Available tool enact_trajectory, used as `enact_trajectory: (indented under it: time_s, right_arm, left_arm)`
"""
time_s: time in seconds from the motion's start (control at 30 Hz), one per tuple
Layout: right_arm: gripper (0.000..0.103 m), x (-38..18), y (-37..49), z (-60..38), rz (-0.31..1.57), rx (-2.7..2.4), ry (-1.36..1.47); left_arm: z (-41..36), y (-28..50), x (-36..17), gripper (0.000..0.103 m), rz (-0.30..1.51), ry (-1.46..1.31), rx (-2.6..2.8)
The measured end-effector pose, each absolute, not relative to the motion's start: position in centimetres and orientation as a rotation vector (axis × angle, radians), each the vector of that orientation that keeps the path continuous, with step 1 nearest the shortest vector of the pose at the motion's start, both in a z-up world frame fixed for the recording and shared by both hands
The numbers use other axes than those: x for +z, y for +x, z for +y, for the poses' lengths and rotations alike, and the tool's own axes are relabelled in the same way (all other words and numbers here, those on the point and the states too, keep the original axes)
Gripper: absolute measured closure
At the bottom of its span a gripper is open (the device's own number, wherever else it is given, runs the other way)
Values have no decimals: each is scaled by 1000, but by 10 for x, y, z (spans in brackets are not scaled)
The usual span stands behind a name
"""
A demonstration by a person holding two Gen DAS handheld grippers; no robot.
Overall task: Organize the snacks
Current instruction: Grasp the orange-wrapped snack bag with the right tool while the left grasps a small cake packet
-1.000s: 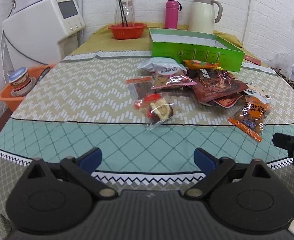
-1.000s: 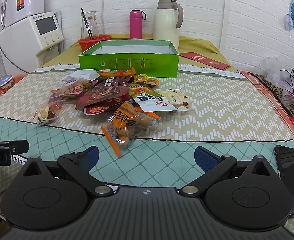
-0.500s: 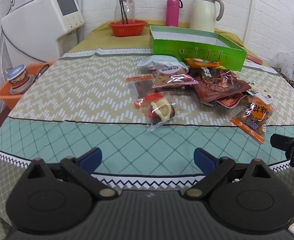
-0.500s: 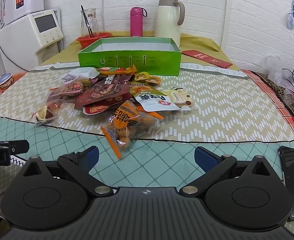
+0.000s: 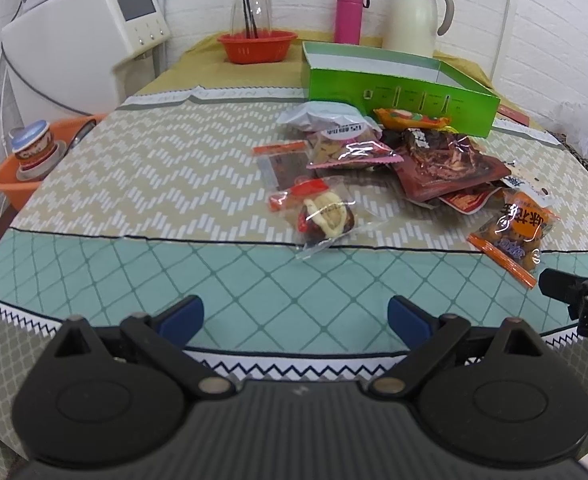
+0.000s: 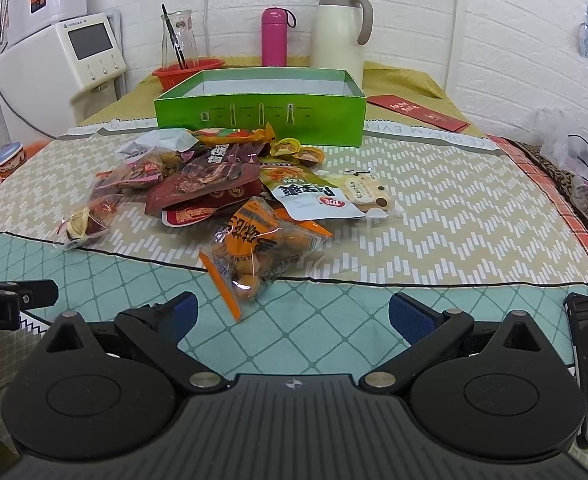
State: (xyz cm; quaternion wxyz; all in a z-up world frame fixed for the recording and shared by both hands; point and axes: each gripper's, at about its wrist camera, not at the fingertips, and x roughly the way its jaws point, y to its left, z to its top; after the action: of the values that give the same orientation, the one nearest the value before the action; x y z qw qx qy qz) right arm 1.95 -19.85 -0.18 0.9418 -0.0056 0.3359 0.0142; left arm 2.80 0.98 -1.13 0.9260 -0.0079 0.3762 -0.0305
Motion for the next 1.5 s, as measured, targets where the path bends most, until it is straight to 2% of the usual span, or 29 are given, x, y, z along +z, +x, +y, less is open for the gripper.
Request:
enact_trajectory:
  time_s: [0.37,0.7,0.73,0.77,0.8,0.83,0.9,1.0,1.17,1.27,1.3,1.5]
  right_arm:
    - [0,-2,30,-205,601,67,92]
    - [0,-12,43,-199,604,127,56]
    - [0,-12,44,-199,600,132,67]
    - [0,-13,45,-200,603,136,81]
    - [0,-14,48,-200,616,144,97]
    - [0,-15,50,-200,627,155,110]
    - [0,-17,52,-199,639,169,132]
    - [0,-19,54,-197,640,165,135]
    - [0,-22,59,-198,633,139,161]
    - [11,-25,57,-200,611,136,174]
    - [25,-24,54,-201,609,153,186]
    - [34,-16,34,-197,595,181,143]
  left_arm:
    - [21,50,10,9,662,-77,-130]
    - [26,98,-2,9,755,-188,-242]
    - [25,98,-2,12,750,-178,-243]
    - [25,100,-2,19,745,-165,-246]
    - [25,101,-2,50,749,-159,-255]
    - [26,104,-3,58,770,-166,-269]
    - [28,108,-7,55,791,-192,-281]
    - [28,109,-10,33,789,-183,-249]
    - [34,114,-17,36,799,-185,-245]
    - [34,112,-16,43,798,-195,-263]
    - [34,111,-16,44,802,-200,-270]
    - [27,94,-11,50,797,-200,-326]
